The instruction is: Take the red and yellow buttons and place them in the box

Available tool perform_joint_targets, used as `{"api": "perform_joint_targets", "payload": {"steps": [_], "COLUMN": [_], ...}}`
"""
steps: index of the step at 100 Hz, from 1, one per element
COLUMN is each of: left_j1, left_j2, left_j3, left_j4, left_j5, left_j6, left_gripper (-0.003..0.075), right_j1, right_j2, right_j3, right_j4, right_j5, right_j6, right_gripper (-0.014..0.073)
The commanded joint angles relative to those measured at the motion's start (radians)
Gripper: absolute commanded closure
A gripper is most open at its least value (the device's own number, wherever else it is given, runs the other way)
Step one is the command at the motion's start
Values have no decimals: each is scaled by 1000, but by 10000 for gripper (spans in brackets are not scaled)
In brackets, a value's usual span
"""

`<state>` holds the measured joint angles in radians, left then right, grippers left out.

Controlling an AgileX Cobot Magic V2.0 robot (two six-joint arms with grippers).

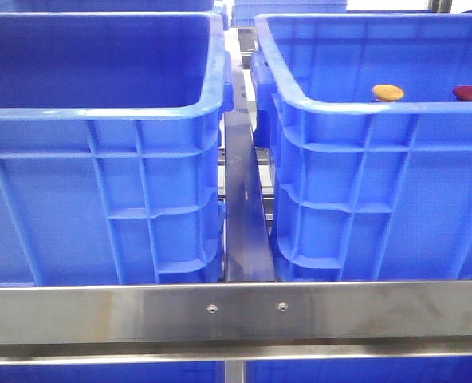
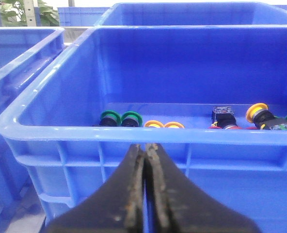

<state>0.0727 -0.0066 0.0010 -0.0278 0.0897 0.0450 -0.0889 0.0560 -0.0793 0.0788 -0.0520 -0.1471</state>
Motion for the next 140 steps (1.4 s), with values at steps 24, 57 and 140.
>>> {"api": "perform_joint_targets", "payload": {"steps": [24,57,140], "left_j1": [2,2,2], "left_j2": [-30,-30,-30], "left_j3": [53,53,53], "left_j4": [-10,-10,-10], "left_j5": [-80,-80,-80], "left_j6": [-9,-9,-9], "left_gripper": [740,740,740], "right_j1": [16,77,77], "right_j2": [-90,-90,-90], "right_j3": [93,93,93], "right_j4": [-166,-172,-168], "right_j5": [-41,-12,-12], "right_j6": [201,198,198], "right_gripper": [660,660,660]}}
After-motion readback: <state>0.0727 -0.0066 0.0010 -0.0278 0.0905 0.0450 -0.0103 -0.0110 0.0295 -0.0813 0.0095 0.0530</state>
